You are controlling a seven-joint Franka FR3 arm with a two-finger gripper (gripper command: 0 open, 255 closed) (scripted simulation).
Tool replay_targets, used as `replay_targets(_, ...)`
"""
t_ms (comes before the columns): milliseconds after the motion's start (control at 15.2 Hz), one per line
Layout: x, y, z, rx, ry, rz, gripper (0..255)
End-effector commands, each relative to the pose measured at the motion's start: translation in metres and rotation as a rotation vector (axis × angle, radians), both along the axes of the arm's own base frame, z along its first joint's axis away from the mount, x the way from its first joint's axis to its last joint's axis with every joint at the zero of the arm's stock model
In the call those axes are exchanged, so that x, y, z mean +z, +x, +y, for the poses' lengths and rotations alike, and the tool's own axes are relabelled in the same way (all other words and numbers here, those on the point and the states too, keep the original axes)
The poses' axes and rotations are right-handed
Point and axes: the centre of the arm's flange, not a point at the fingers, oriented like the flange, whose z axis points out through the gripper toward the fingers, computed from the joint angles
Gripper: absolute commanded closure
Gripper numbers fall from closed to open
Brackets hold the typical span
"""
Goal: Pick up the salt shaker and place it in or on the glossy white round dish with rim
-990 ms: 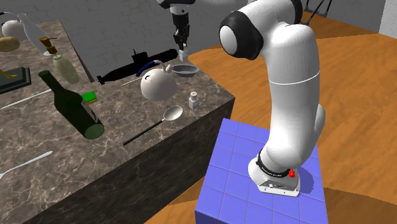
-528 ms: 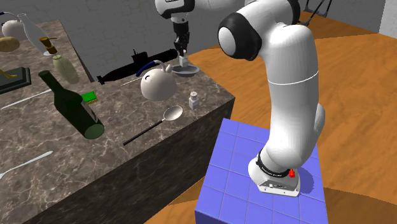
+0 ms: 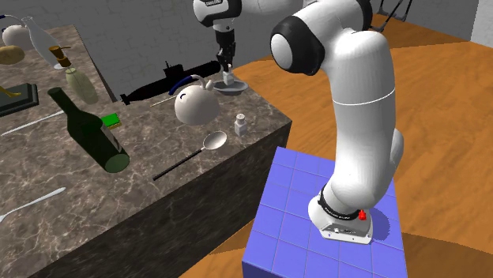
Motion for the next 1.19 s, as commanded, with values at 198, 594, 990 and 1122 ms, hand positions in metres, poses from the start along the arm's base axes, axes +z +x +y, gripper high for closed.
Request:
replay_targets(198, 0.000, 0.000, 0.000, 0.000, 0.000, 0.000, 0)
replay_targets(594, 0.040, 0.001, 0.000, 0.000, 0.000, 0.000, 0)
replay_targets(990, 0.050, 0.001, 0.000, 0.000, 0.000, 0.000, 0)
replay_targets(1122, 0.050, 0.001, 0.000, 0.000, 0.000, 0.000, 0)
